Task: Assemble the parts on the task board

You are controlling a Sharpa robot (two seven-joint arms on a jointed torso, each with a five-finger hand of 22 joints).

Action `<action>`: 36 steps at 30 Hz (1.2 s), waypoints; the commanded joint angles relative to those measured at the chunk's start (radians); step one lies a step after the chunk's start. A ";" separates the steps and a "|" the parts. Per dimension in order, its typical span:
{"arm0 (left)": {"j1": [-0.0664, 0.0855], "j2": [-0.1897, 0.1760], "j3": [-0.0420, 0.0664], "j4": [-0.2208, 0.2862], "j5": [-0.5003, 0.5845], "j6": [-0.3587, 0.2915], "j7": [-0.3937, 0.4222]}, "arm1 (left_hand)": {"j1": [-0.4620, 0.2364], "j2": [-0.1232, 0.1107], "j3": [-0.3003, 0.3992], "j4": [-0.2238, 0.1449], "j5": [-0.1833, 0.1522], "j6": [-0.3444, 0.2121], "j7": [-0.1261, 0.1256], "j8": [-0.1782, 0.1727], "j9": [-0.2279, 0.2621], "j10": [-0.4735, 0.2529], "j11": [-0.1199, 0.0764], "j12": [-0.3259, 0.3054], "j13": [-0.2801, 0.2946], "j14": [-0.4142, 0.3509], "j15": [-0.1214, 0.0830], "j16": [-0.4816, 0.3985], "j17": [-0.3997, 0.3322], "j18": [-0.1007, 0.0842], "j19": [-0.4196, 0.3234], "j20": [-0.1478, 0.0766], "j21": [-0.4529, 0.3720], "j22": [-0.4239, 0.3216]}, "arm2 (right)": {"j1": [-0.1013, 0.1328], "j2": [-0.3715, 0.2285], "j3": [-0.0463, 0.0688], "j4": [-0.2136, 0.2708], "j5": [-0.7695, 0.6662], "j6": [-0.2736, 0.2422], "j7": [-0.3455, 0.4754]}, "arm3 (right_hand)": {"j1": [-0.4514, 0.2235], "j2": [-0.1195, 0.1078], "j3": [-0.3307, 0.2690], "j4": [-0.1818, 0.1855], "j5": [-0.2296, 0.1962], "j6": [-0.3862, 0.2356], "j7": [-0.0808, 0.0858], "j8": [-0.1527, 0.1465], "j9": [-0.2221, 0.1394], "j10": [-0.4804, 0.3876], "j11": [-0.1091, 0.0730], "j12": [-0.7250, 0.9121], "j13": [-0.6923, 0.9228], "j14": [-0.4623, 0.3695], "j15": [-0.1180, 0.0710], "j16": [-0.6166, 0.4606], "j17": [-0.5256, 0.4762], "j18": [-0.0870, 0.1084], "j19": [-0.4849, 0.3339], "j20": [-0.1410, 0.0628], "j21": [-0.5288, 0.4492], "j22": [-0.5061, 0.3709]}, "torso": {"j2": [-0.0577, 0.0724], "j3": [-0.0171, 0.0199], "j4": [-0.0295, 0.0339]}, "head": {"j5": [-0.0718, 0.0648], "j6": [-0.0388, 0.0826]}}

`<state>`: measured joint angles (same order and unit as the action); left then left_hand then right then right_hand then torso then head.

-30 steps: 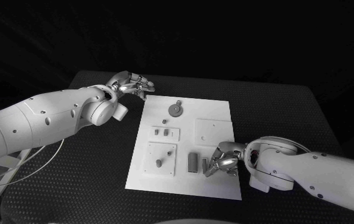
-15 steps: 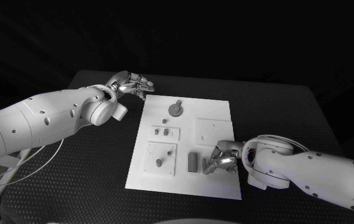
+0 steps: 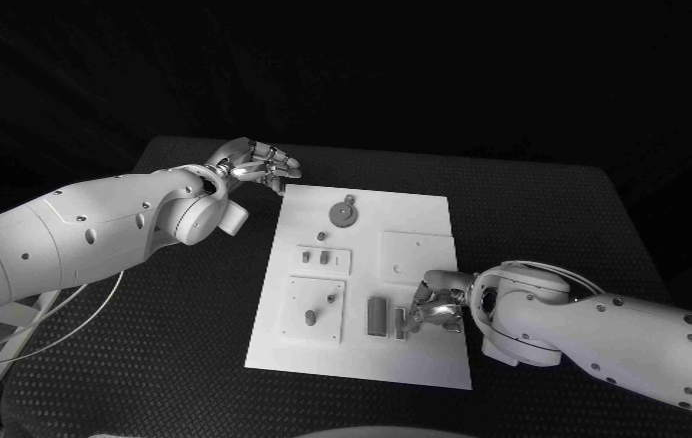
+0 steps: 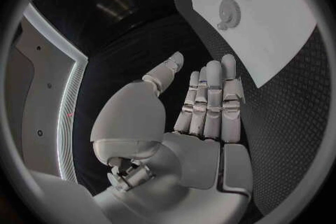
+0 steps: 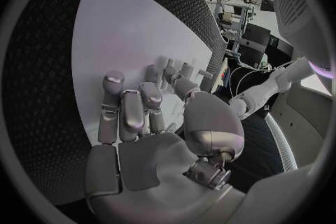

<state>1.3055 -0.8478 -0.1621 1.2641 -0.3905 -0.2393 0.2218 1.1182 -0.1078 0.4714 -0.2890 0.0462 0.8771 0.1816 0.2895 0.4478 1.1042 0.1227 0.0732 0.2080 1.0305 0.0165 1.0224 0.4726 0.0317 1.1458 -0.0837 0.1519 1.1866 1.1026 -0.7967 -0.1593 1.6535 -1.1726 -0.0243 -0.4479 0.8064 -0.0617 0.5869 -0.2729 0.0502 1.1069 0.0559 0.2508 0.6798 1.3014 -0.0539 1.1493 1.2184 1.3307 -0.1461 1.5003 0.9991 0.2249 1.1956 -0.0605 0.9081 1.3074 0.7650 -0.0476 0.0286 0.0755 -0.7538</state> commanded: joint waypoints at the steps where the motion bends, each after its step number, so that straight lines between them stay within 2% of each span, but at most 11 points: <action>1: 0.001 0.001 0.001 0.003 0.002 0.011 0.006 | -0.003 0.005 -0.006 0.002 0.004 -0.007 -0.002 0.007 -0.001 0.003 0.005 0.003 -0.002 0.001 0.000 -0.005 0.001 0.033 0.008 0.002 -0.007 0.002 | -0.002 0.000 -0.001 -0.002 -0.034 0.001 -0.013 | -0.011 -0.002 -0.001 -0.007 -0.001 0.006 0.003 0.002 -0.003 0.004 0.002 0.003 0.001 -0.003 -0.006 0.003 0.002 0.037 0.005 -0.003 -0.001 0.016 | 0.000 0.0008 -0.0013 | 0.001 0.001; 15: 0.001 0.004 0.001 0.001 0.002 0.011 0.007 | -0.003 0.006 -0.006 0.002 0.004 -0.007 -0.002 0.007 -0.001 0.003 0.005 0.003 -0.002 0.001 0.000 -0.005 0.001 0.033 0.008 0.002 -0.007 0.002 | -0.002 0.000 -0.001 -0.008 -0.015 0.005 -0.010 | 0.005 0.002 -0.002 -0.017 -0.001 0.005 0.003 0.001 -0.004 0.003 0.002 0.001 0.000 -0.004 -0.006 0.003 -0.001 0.037 0.004 -0.004 -0.002 0.017 | 0.001 0.0017 -0.0012 | -0.001 0.004; 18: 0.001 0.003 0.001 0.001 0.002 0.009 0.008 | -0.003 0.006 -0.006 0.002 0.004 -0.007 -0.002 0.007 -0.001 0.003 0.005 0.003 -0.002 0.001 0.000 -0.005 0.002 0.033 0.008 0.002 -0.007 0.002 | -0.002 -0.006 -0.001 -0.013 0.020 -0.011 0.007 | 0.001 -0.012 -0.009 -0.015 -0.001 0.004 0.004 -0.001 -0.004 0.001 0.003 -0.003 -0.002 -0.006 -0.006 0.002 -0.004 0.037 0.003 -0.002 -0.002 0.017 | -0.001 0.0015 -0.0016 | -0.003 0.006; 22: 0.001 0.005 0.000 0.000 0.003 0.008 0.010 | -0.003 0.005 -0.006 0.002 0.004 -0.007 -0.002 0.007 -0.001 0.003 0.005 0.003 -0.002 0.001 0.000 -0.005 0.002 0.033 0.008 0.002 -0.008 0.002 | -0.002 -0.018 0.000 -0.025 0.097 -0.025 0.048 | -0.008 -0.057 -0.015 -0.009 -0.001 -0.003 0.007 -0.005 -0.006 -0.011 0.005 -0.018 -0.013 -0.013 -0.004 -0.002 -0.018 0.037 0.001 -0.001 -0.005 0.015 | -0.001 0.0004 -0.0016 | -0.006 0.019; 23: 0.001 0.005 0.000 0.000 0.006 0.009 0.010 | -0.004 0.005 -0.007 0.002 0.004 -0.007 -0.002 0.007 -0.001 0.003 0.005 0.003 -0.002 0.001 0.000 -0.005 0.002 0.033 0.008 0.002 -0.008 0.002 | 0.000 -0.021 0.003 -0.031 0.116 -0.027 0.063 | -0.009 -0.070 -0.012 -0.005 -0.002 -0.010 0.009 -0.009 -0.008 -0.015 0.007 -0.023 -0.016 -0.014 -0.003 -0.004 -0.021 0.037 0.001 -0.001 -0.007 0.014 | -0.002 0.0004 -0.0017 | -0.008 0.023; 26: 0.001 0.007 0.000 -0.001 0.033 0.008 0.010 | -0.006 0.004 -0.008 0.003 0.004 -0.007 -0.002 0.008 -0.001 0.003 0.005 0.003 -0.002 0.000 0.000 -0.005 0.002 0.033 0.008 0.002 -0.008 0.002 | 0.008 -0.024 0.031 -0.056 0.174 -0.048 0.115 | -0.012 -0.116 0.007 0.024 -0.002 -0.036 0.017 -0.023 -0.012 -0.029 0.015 -0.035 -0.023 -0.020 0.003 -0.010 -0.036 0.037 0.002 0.000 -0.012 0.011 | -0.004 0.0005 -0.0027 | -0.011 0.039; 28: 0.001 0.008 0.000 -0.002 0.038 0.006 0.011 | -0.007 0.005 -0.008 0.003 0.004 -0.007 -0.002 0.008 -0.001 0.004 0.005 0.004 -0.002 0.000 0.000 -0.006 0.002 0.033 0.008 0.002 -0.008 0.002 | 0.018 -0.026 0.039 -0.076 0.181 -0.078 0.168 | -0.012 -0.133 0.015 0.037 -0.002 -0.073 0.029 -0.042 -0.017 -0.034 0.025 -0.036 -0.023 -0.022 0.012 -0.011 -0.039 0.037 0.002 0.000 -0.014 0.011 | -0.007 0.0000 -0.0034 | -0.015 0.049; 30: 0.001 0.011 0.000 -0.007 0.046 0.007 0.011 | -0.008 0.004 -0.009 0.004 0.004 -0.006 -0.002 0.008 -0.001 0.004 0.005 0.004 -0.002 0.000 0.000 -0.006 0.002 0.032 0.008 0.002 -0.009 0.002 | 0.031 -0.023 0.062 -0.122 0.212 -0.103 0.232 | -0.014 -0.149 0.015 0.045 -0.001 -0.107 0.042 -0.059 -0.022 -0.053 0.038 -0.051 -0.033 -0.032 0.024 -0.014 -0.054 0.037 -0.002 0.001 -0.017 0.011 | -0.008 0.0000 -0.0036 | -0.021 0.070; 31: 0.001 0.014 0.000 -0.010 0.046 0.007 0.011 | -0.009 0.004 -0.009 0.004 0.004 -0.006 -0.003 0.008 -0.001 0.005 0.005 0.004 -0.002 0.000 0.000 -0.006 0.002 0.032 0.007 0.002 -0.009 0.002 | 0.034 -0.021 0.068 -0.138 0.233 -0.112 0.255 | -0.015 -0.154 0.015 0.049 -0.002 -0.116 0.046 -0.063 -0.022 -0.059 0.043 -0.055 -0.035 -0.035 0.028 -0.015 -0.058 0.037 -0.004 0.002 -0.018 0.012 | -0.010 -0.0001 -0.0044 | -0.021 0.073; 33: 0.001 0.027 0.000 -0.031 0.046 0.006 0.013 | -0.010 0.005 -0.009 0.004 0.004 -0.006 -0.003 0.009 -0.001 0.005 0.004 0.004 -0.002 0.000 0.000 -0.006 0.002 0.032 0.007 0.002 -0.009 0.002 | 0.047 -0.013 0.079 -0.196 0.299 -0.146 0.330 | -0.013 -0.154 0.015 0.053 -0.001 -0.126 0.052 -0.065 -0.020 -0.074 0.049 -0.064 -0.040 -0.045 0.035 -0.017 -0.069 0.037 -0.010 0.004 -0.019 0.013 | -0.016 -0.0007 -0.0059 | -0.028 0.090; 36: 0.001 0.054 0.000 -0.084 0.050 0.014 0.021 | -0.011 0.006 -0.010 0.004 0.004 -0.004 -0.004 0.010 -0.001 0.010 0.003 0.007 -0.002 -0.001 -0.001 -0.007 0.002 0.032 0.007 0.002 -0.010 0.003 | 0.060 0.023 0.098 -0.322 0.407 -0.152 0.487 | 0.002 -0.133 0.011 0.038 -0.001 -0.135 0.057 -0.066 -0.016 -0.092 0.053 -0.067 -0.039 -0.072 0.039 -0.025 -0.097 0.037 -0.023 0.009 -0.023 0.015 | -0.030 -0.0013 -0.0085 | -0.034 0.116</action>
<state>1.3051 -0.8009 -0.1629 1.1959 -0.3619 -0.2393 0.2237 1.1142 -0.1038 0.4687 -0.2863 0.0462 0.8771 0.1816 0.2933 0.4480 1.1066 0.1250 0.0738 0.2073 1.0305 0.0165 1.0214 0.4733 0.0317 1.1456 -0.0835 0.1480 1.1882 1.1596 -0.7835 -0.0630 1.3709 -0.9211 -0.1245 -0.1784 0.8021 -0.1987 0.5970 -0.2299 0.0502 1.0122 0.0751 0.1893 0.6614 1.2132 0.0005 1.0843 1.1782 1.2634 -0.1054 1.4783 0.9038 0.2321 1.1753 -0.0496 0.8878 1.3074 0.7494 -0.0483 0.0230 0.0466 -0.6598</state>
